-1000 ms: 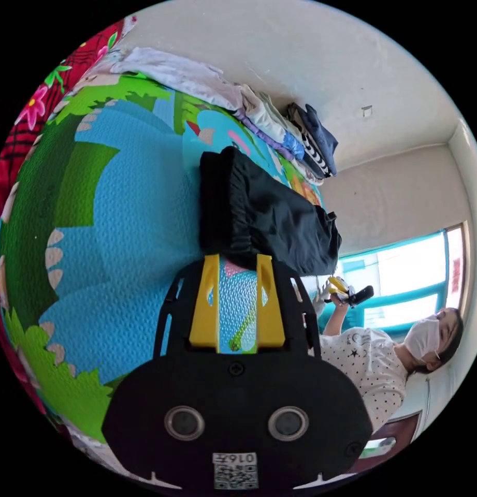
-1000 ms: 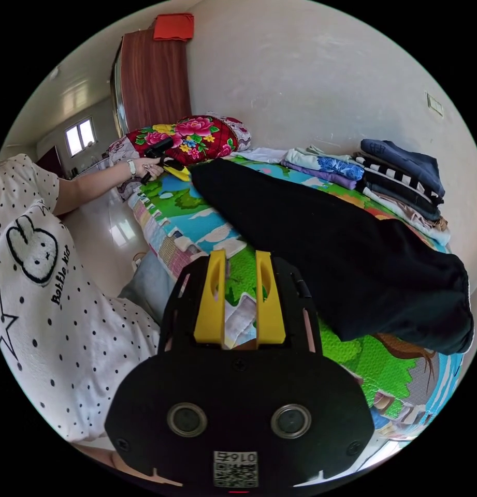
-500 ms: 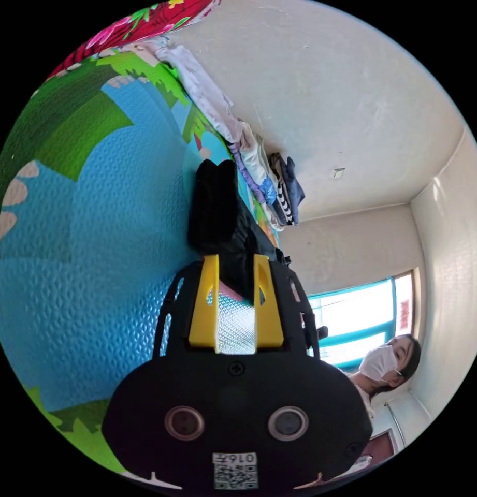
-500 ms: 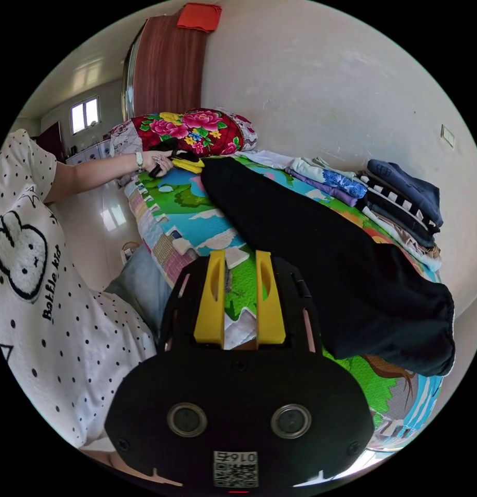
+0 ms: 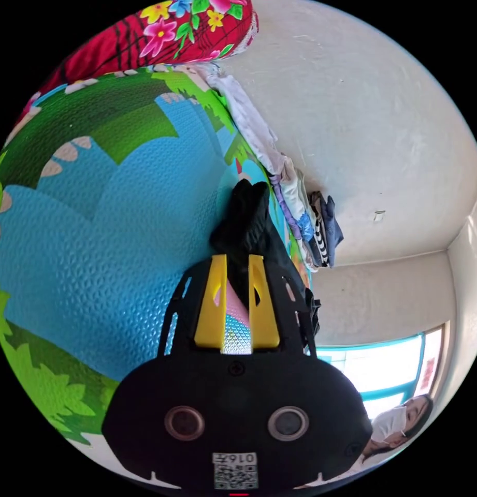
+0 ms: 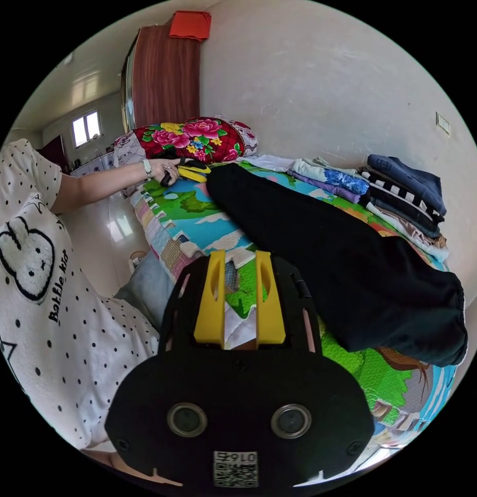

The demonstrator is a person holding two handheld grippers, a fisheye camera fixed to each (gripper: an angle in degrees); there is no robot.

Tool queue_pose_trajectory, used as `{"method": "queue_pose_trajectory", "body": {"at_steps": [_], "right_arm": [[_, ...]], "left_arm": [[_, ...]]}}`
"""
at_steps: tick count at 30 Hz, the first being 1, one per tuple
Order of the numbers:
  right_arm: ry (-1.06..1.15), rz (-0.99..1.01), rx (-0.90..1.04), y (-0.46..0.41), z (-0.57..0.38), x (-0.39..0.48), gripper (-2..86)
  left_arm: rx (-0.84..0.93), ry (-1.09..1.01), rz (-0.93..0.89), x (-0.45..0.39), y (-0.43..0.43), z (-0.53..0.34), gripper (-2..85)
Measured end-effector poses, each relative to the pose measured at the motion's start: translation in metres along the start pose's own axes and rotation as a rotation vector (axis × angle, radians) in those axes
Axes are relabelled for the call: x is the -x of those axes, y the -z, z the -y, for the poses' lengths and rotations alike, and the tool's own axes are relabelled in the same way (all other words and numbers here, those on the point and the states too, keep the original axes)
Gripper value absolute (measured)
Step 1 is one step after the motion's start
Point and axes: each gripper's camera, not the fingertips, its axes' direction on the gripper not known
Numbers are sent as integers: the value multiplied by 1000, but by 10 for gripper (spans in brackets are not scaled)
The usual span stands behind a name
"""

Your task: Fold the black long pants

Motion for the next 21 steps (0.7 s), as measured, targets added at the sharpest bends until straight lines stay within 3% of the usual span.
{"method": "queue_pose_trajectory", "body": {"at_steps": [6,11,21], "right_arm": [[36,-121,24,-28,-3,-1,88],[70,-280,170,-84,2,-9,91],[107,-60,207,-146,-35,-26,83]], "left_arm": [[6,-79,33,-12,24,-12,16],[-2,-133,12,-19,66,-31,6],[-105,-95,114,-1,146,-87,7]]}}
